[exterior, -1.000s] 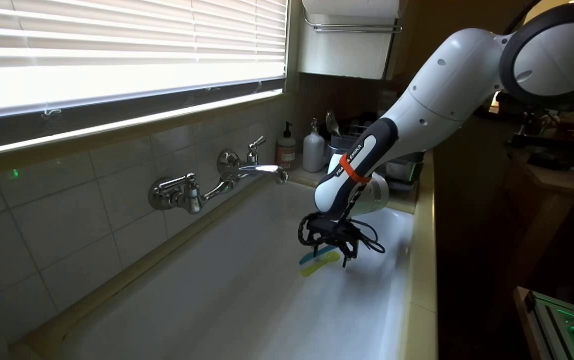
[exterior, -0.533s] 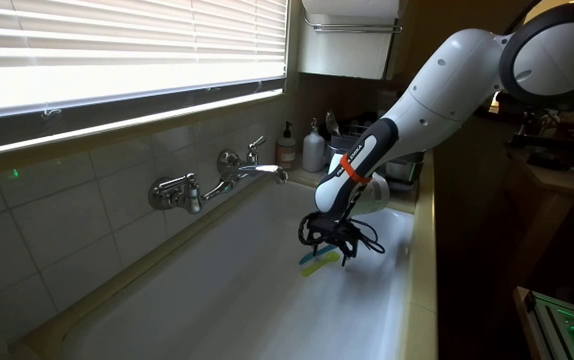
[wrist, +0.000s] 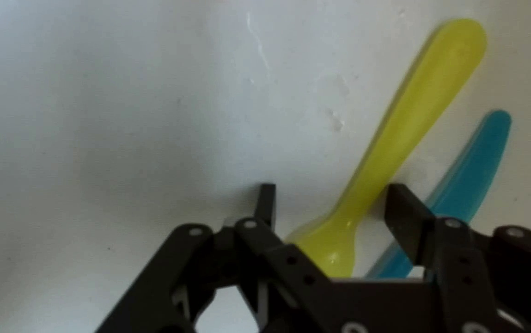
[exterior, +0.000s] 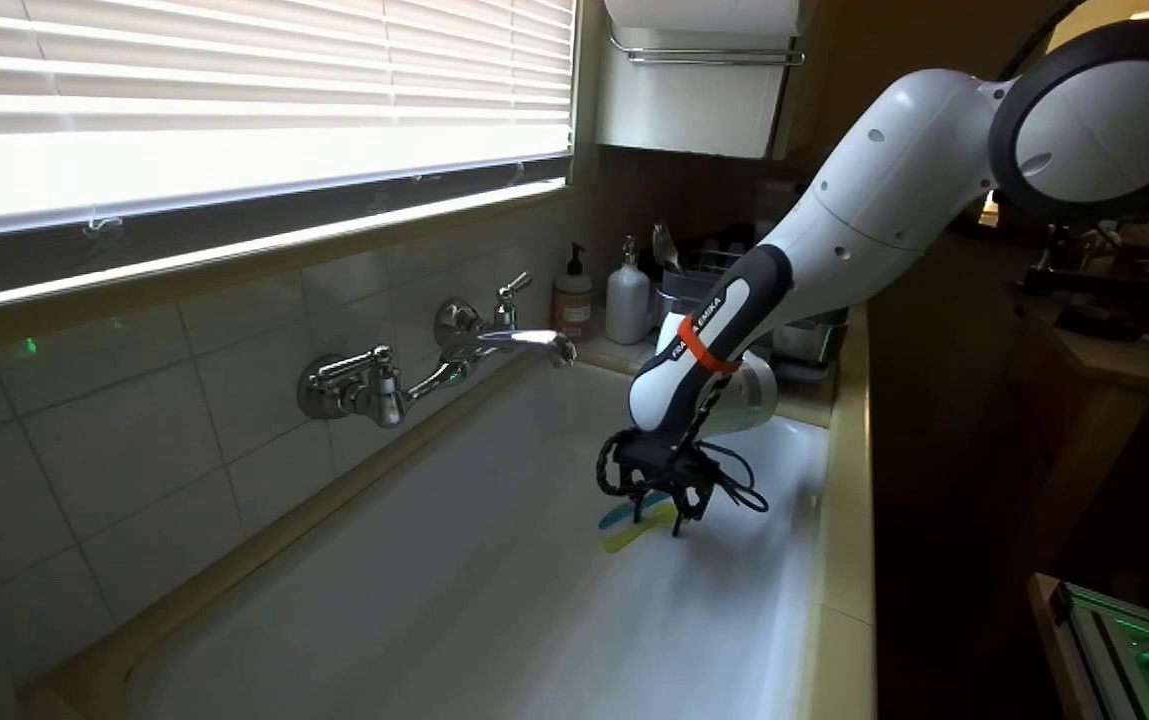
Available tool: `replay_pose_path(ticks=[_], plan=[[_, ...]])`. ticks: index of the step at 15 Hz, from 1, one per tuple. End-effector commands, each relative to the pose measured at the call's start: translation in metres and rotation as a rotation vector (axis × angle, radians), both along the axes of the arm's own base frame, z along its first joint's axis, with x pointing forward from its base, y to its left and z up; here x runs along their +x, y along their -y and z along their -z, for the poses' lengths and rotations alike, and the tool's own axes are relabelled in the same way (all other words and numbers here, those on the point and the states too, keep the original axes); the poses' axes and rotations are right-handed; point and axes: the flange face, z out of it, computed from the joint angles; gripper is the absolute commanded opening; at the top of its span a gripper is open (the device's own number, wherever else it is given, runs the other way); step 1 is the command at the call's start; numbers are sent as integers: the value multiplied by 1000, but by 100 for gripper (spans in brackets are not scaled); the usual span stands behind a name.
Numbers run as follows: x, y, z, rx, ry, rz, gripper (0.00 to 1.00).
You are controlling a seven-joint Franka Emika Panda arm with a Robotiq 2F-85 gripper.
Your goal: Take the yellow spoon out of the sink and place it on the dishrack.
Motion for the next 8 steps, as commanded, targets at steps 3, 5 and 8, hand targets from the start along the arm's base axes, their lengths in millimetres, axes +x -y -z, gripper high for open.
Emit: replay_pose_path(ticks=[3, 5, 8], plan=[[4, 3, 9, -4, 15, -7, 17], [4, 3, 8, 0, 13, -12, 1], [3, 3, 6, 7, 12, -16, 4]])
